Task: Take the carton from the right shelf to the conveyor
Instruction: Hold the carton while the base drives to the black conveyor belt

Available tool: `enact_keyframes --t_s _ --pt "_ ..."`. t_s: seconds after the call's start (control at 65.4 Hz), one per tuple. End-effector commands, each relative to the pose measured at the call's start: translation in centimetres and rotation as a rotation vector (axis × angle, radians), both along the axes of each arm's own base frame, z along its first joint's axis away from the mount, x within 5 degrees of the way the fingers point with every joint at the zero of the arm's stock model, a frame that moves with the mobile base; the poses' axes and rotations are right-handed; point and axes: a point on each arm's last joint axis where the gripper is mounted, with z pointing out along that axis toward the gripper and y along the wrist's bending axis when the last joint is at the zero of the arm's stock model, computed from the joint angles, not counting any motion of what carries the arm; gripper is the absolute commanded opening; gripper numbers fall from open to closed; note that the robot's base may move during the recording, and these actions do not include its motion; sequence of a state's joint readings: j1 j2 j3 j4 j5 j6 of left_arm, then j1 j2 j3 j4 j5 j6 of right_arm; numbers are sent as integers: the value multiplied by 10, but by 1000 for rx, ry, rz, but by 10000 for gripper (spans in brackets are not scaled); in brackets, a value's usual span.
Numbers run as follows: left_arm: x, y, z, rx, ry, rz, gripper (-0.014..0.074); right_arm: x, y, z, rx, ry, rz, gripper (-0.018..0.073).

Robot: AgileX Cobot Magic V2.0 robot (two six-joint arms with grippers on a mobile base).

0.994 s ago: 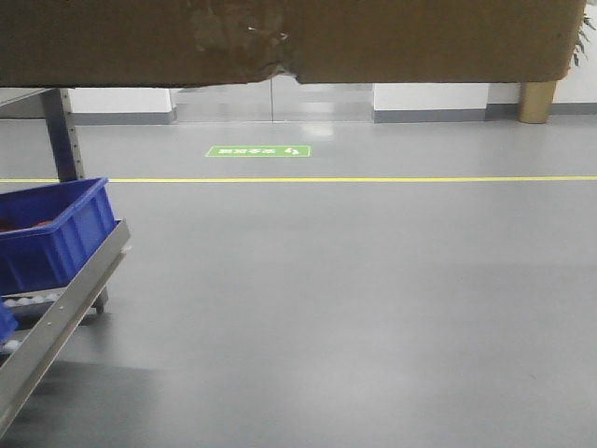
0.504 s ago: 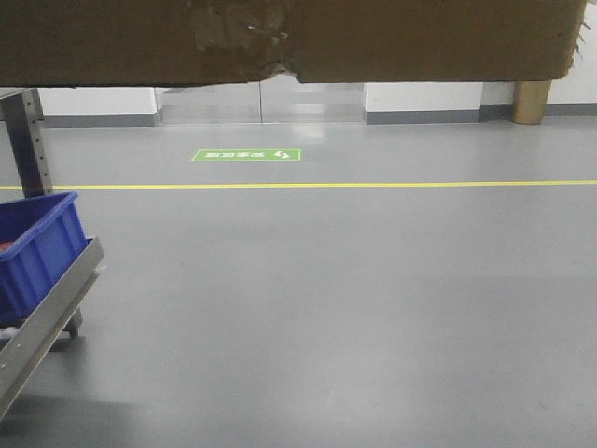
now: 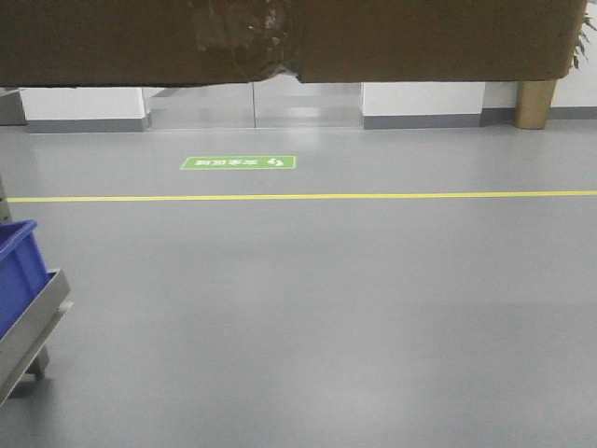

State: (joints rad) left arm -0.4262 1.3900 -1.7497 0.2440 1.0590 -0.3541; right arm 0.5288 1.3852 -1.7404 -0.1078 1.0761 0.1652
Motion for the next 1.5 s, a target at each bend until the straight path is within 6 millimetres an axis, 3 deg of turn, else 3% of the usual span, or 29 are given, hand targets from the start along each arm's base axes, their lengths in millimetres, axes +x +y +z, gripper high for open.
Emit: enact_keyframes --t_s 0.0,1.085,1.483 --pt "-5 -10 8 -64 -51 -76 -9 -1 5 9 60 -70 43 -67" --pt "-5 -8 9 -48 -59 -68 -9 2 7 7 59 -68 43 -67" --pt "-2 -2 10 32 -94 -29 -9 2 7 7 59 -68 43 -67"
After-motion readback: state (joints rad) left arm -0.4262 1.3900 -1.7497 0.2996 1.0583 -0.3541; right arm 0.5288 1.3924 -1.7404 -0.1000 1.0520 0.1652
